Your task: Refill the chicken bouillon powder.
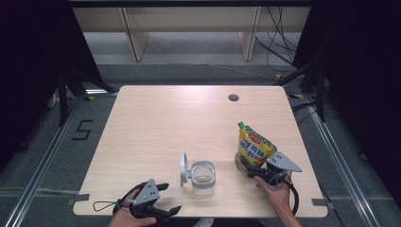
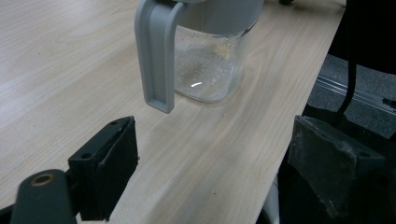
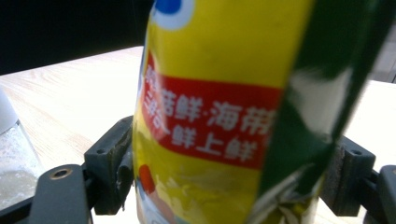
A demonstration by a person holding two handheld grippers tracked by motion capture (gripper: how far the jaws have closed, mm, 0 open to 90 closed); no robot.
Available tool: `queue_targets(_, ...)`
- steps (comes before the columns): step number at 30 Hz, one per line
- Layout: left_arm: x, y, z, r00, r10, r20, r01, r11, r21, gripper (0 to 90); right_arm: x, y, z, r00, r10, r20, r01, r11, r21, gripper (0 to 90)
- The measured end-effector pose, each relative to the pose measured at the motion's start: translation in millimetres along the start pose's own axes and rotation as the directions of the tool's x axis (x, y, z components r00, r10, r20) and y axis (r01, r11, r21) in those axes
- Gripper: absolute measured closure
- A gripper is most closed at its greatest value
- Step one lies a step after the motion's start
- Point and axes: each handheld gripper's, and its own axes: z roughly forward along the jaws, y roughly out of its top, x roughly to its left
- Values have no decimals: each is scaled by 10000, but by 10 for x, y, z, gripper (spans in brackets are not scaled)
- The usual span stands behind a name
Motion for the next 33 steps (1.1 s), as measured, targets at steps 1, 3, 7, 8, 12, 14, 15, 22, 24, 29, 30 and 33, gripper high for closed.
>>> queue_targets(1,2,1,0,10000,60,7,-60,10000,28,151,-7,0,0,9999,-10,-124,11,10000,52,209)
queue_targets(3,-3,-1,5,10000,27,50,-27,10000,-9,151,-4,-6,9,9996,183,-212,-184,9998,-85,199)
queue_targets(7,-15,0,11,9999,-98,90,99,9998,-143,151,-5,-14,19,9995,232,-208,-232,9997,2,193)
queue_targets(8,-15,0,10,9999,-87,89,88,9999,-138,151,-5,-14,19,9995,232,-208,-232,9997,2,193)
queue_targets(12,5,1,2,9999,168,-8,-168,9998,97,151,-6,-30,34,9985,292,-471,-274,9989,384,199)
queue_targets(14,3,2,2,9999,158,-6,-158,9998,82,151,-6,-31,33,9984,298,-482,-279,9989,389,203)
queue_targets(15,0,2,7,9999,114,27,-114,9999,5,151,-16,-24,26,9968,322,-726,-290,9986,445,204)
queue_targets(22,-18,4,20,9999,31,96,-31,10000,18,151,-7,-24,22,9988,273,-415,-253,9985,481,260)
queue_targets(24,-23,2,25,10000,22,26,-22,10000,-11,151,-19,-27,34,9986,340,-408,-327,9989,337,267)
queue_targets(29,-15,5,20,9999,103,90,-103,9999,9,151,-30,-19,60,9990,173,-422,-153,9987,488,277)
queue_targets(30,-19,4,20,10000,-1,95,1,10000,-2,151,-17,-18,53,9984,374,-415,-351,9979,550,283)
queue_targets(33,-17,4,21,10000,9,98,-9,10000,7,151,-10,-17,47,9979,508,-390,-488,9975,515,295)
